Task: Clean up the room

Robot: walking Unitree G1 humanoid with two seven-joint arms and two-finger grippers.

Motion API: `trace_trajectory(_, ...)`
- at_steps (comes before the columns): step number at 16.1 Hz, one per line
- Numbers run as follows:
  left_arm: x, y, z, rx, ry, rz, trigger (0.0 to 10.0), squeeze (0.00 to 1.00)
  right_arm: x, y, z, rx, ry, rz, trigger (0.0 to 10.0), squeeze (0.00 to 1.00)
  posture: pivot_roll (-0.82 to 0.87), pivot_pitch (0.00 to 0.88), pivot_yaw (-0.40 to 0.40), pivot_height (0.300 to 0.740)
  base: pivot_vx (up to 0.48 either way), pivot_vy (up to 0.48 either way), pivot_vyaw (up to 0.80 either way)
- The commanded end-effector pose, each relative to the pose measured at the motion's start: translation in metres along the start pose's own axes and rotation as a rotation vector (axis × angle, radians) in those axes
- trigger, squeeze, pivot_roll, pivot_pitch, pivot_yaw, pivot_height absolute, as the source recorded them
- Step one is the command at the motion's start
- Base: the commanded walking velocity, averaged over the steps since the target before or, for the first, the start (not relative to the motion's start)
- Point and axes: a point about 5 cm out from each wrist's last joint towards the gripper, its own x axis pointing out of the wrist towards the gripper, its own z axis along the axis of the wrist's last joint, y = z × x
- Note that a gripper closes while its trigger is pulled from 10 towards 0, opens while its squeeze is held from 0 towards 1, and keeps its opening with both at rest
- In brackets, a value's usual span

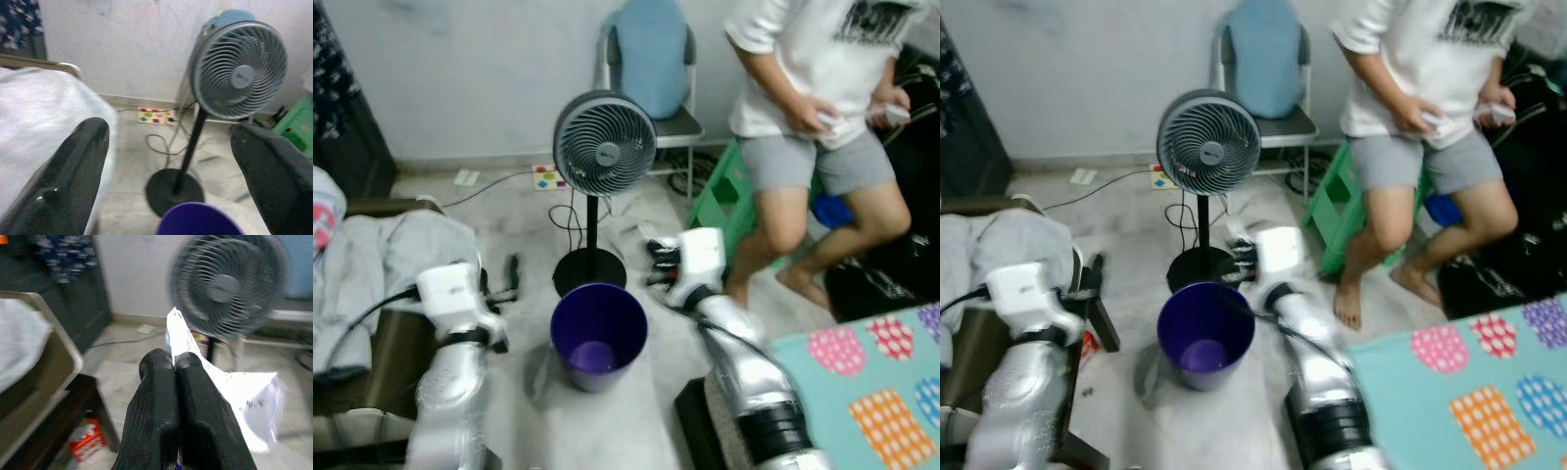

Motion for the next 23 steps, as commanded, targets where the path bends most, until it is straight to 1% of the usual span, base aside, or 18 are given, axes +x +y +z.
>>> trace_trajectory(1,-0.001,-0.011,0.004,-0.031,-0.015,-0.061,10.0,0.0,-0.004,-0.013,-0.002,-0.023,0.025,-0.042,10.0,0.0,0.0,0.047,-0.102,0.74,0.0,0.0,0.79)
trace_trajectory(3,-0.001,-0.013,0.005,-0.045,-0.021,-0.091,10.0,0.0,-0.005,-0.015,-0.004,-0.02,0.033,-0.053,10.0,0.0,0.0,0.047,-0.102,0.74,0.0,0.0,0.57)
trace_trajectory(5,-0.002,-0.016,0.008,-0.07,-0.039,-0.139,10.0,0.0,-0.005,-0.017,-0.004,-0.009,0.037,-0.071,10.0,0.0,-0.01,0.051,-0.098,0.74,0.0,0.0,0.0)
trace_trajectory(9,-0.003,-0.017,0.009,-0.071,-0.042,-0.152,10.0,0.0,-0.005,-0.022,-0.005,-0.003,0.047,-0.108,10.0,0.0,0.0,0.046,-0.101,0.74,0.0,0.0,0.0)
trace_trajectory(10,-0.003,-0.019,0.011,-0.084,-0.057,-0.174,10.0,0.0,-0.004,-0.025,-0.006,0.01,0.054,-0.127,10.0,0.0,0.0,0.045,-0.101,0.74,0.0,0.0,0.0)
trace_trajectory(12,-0.003,-0.02,0.013,-0.092,-0.067,-0.194,10.0,0.0,-0.004,-0.025,-0.006,0.01,0.054,-0.128,10.0,0.0,0.0,0.045,-0.101,0.74,0.0,0.0,0.0)
trace_trajectory(14,-0.004,-0.026,0.016,-0.111,-0.086,-0.256,10.0,0.0,-0.004,-0.026,-0.008,0.003,0.066,-0.134,10.0,0.0,0.0,0.043,-0.101,0.74,0.0,0.0,0.0)
trace_trajectory(15,-0.006,-0.03,0.017,-0.103,-0.088,-0.299,10.0,0.0,-0.004,-0.026,-0.009,0.01,0.074,-0.134,10.0,0.0,0.0,0.042,-0.1,0.74,0.0,0.0,0.0)
trace_trajectory(16,-0.01,-0.041,0.018,-0.073,-0.087,-0.396,10.0,0.0,-0.004,-0.027,-0.014,0.017,0.099,-0.145,10.0,0.0,0.0,0.045,-0.098,0.74,0.0,0.0,0.0)
trace_trajectory(17,-0.012,-0.046,0.017,-0.058,-0.084,-0.432,10.0,0.0,-0.004,-0.028,-0.015,0.018,0.103,-0.145,10.0,0.0,0.0,0.05,-0.096,0.74,0.0,0.0,0.0)
trace_trajectory(19,-0.013,-0.048,0.017,-0.047,-0.086,-0.442,10.0,0.0,-0.004,-0.027,-0.014,0.016,0.1,-0.136,10.0,0.0,0.0,0.05,-0.096,0.74,0.0,0.0,0.0)
trace_trajectory(21,-0.012,-0.046,0.018,-0.057,-0.089,-0.431,10.0,0.0,-0.003,-0.024,-0.013,0.005,0.097,-0.127,10.0,0.0,0.0,0.054,-0.096,0.74,0.0,0.0,0.79)
trace_trajectory(23,-0.013,-0.047,0.018,-0.052,-0.092,-0.442,10.0,0.0,-0.003,-0.025,-0.014,0.008,0.097,-0.132,10.0,0.0,0.0,0.056,-0.098,0.74,0.0,0.0,0.75)
